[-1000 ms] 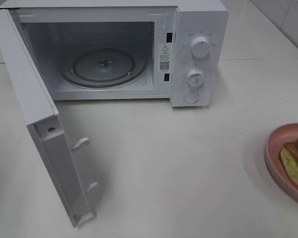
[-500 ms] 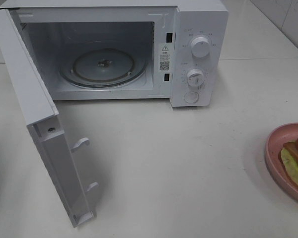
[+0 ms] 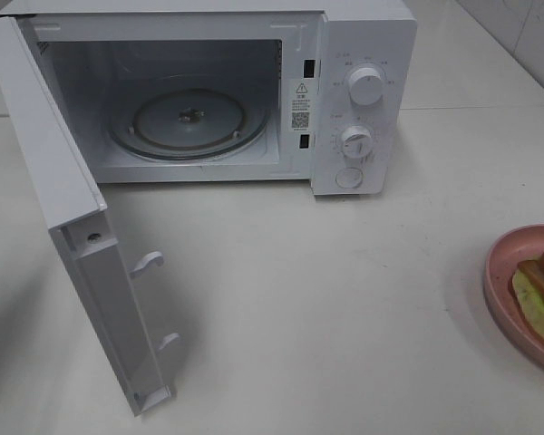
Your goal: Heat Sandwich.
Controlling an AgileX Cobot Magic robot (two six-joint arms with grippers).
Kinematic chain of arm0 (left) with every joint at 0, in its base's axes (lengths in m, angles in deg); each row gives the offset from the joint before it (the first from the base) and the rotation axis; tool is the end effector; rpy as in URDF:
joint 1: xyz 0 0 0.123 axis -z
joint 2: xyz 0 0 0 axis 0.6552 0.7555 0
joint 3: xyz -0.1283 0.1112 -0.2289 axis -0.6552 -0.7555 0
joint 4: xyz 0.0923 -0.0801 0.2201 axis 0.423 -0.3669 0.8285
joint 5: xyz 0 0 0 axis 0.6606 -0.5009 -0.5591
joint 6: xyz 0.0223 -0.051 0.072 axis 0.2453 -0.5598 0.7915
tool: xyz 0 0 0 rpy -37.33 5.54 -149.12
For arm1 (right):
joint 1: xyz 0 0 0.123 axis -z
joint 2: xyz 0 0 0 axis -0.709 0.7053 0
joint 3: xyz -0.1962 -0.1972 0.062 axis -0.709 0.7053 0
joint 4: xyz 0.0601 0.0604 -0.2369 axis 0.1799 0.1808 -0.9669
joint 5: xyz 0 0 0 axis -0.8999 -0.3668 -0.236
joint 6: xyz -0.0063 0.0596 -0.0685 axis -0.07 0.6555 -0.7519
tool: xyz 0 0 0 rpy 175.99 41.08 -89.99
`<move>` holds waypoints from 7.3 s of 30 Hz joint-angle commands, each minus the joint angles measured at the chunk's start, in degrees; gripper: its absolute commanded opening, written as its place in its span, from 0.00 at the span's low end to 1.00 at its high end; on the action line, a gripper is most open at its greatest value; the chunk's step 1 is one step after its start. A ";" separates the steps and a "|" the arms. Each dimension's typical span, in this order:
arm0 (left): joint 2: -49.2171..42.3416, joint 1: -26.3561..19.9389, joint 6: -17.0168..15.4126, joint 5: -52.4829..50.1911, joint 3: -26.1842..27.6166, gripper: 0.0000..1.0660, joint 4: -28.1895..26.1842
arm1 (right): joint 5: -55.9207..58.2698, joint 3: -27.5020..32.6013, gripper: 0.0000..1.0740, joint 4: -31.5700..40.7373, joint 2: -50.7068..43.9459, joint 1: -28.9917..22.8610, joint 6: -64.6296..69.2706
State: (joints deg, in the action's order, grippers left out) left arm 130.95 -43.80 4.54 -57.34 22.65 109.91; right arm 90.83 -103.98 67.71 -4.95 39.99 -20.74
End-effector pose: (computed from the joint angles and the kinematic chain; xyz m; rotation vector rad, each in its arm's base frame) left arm 0.1956 -0.0142 0.1969 0.2582 1.7652 -0.1100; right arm -0.0026 -0.0003 0.2818 -0.0059 1.9832 0.1131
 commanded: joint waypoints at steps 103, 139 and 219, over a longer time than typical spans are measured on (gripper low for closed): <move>43.43 48.64 46.70 0.97 52.65 0.00 -70.07 | -0.34 0.06 0.70 0.00 -1.60 0.46 -0.23; 23.09 49.68 54.83 37.13 36.96 0.92 -71.96 | -0.34 0.06 0.70 0.00 -1.60 0.46 -0.23; -49.27 7.62 6.88 103.36 17.30 0.92 -26.24 | -0.34 0.06 0.70 0.00 -1.60 0.46 -0.23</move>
State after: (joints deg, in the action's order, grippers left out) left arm 83.57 -36.06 11.59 46.48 40.24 84.25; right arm 90.83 -103.98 67.71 -4.95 40.05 -20.74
